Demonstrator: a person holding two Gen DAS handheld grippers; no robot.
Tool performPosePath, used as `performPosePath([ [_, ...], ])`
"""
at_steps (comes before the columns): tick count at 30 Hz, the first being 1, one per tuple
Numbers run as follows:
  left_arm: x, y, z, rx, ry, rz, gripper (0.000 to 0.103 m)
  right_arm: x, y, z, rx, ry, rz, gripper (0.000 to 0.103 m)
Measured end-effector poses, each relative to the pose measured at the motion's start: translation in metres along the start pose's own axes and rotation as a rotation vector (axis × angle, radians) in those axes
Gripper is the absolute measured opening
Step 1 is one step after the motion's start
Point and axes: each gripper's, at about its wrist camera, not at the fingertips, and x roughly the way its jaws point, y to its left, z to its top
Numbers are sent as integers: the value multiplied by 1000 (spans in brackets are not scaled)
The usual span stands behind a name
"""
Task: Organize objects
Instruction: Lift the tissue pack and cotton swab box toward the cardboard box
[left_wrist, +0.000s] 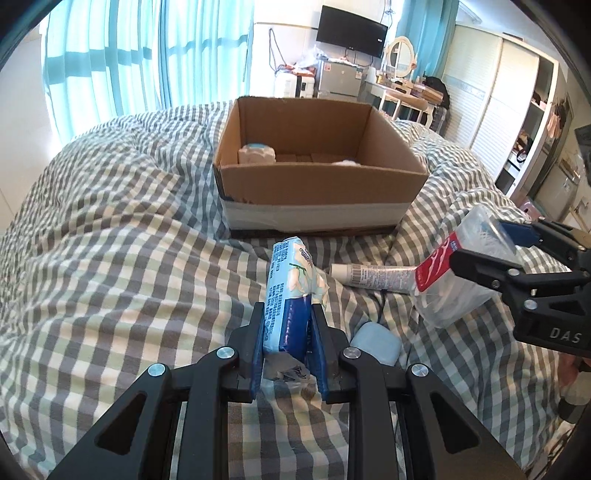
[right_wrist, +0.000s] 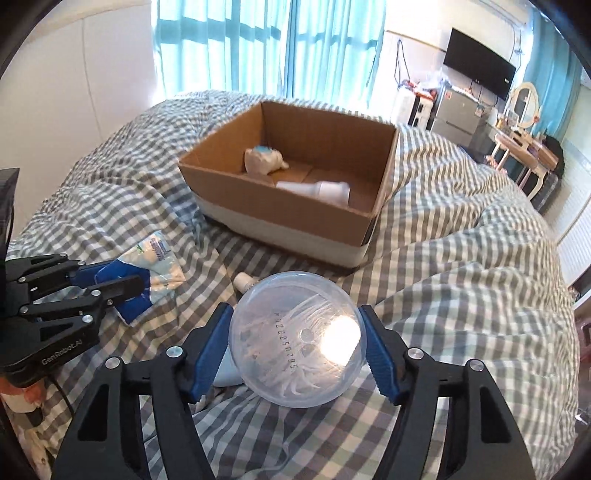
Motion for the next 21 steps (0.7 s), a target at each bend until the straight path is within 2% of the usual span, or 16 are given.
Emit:
performPosePath([
  [11,-20,-10,27,41,-77,26,22,-37,-3,25,-51,-111,-28,67],
  [21,-24,-1,81,75,-154,54,22,-44,-15,77,-94,-182,-70,67],
])
